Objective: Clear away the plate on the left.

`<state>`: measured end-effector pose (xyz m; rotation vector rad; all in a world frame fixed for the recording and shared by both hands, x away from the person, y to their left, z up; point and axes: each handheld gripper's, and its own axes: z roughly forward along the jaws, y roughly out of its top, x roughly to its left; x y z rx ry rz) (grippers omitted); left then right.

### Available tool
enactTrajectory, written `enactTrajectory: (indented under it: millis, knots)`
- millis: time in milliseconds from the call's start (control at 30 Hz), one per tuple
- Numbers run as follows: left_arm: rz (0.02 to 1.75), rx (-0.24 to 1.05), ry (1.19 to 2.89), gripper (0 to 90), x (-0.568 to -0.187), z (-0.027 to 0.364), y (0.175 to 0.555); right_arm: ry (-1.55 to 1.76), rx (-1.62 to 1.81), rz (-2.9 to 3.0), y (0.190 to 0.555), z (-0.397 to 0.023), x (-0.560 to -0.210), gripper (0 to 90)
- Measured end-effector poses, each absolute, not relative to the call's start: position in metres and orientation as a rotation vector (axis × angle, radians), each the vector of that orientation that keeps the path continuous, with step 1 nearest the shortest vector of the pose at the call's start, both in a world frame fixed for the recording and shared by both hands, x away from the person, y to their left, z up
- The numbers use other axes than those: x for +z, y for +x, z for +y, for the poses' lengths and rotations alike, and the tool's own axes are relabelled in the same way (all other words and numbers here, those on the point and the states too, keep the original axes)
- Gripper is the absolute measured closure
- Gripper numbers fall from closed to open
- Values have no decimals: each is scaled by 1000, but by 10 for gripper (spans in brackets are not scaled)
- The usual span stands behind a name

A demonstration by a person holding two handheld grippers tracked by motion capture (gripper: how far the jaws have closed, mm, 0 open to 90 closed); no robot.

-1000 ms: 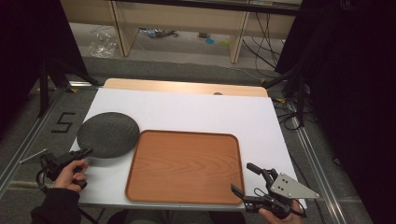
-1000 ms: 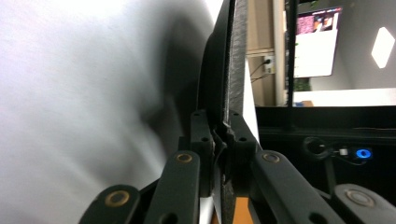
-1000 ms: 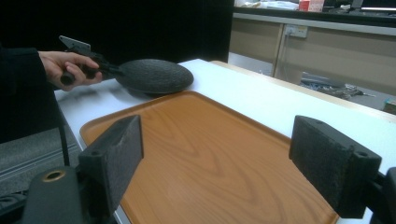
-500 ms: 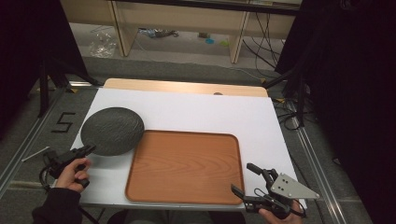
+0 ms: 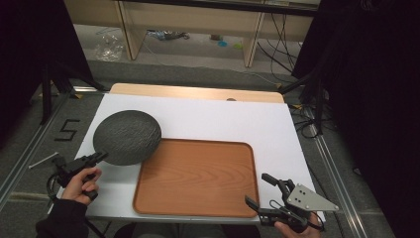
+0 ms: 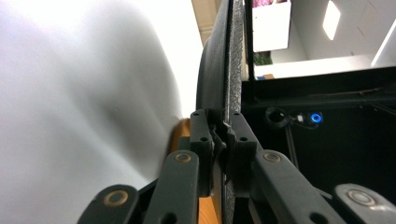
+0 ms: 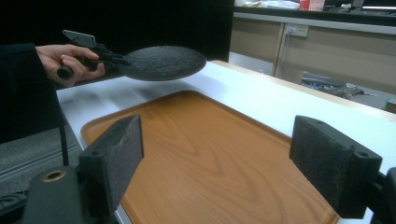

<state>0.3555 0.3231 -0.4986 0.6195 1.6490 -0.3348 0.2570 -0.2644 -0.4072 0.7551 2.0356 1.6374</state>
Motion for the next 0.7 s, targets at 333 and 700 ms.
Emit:
enactTrajectory:
  millis: [333,700]
  knots:
    - [1622,-395,714,835,-493,302,355,755,1606,2037,257,-266,-406,187]
    - [1578,-466,809,836,-491,266,353,752,1605,2041,258,-267,-407,187]
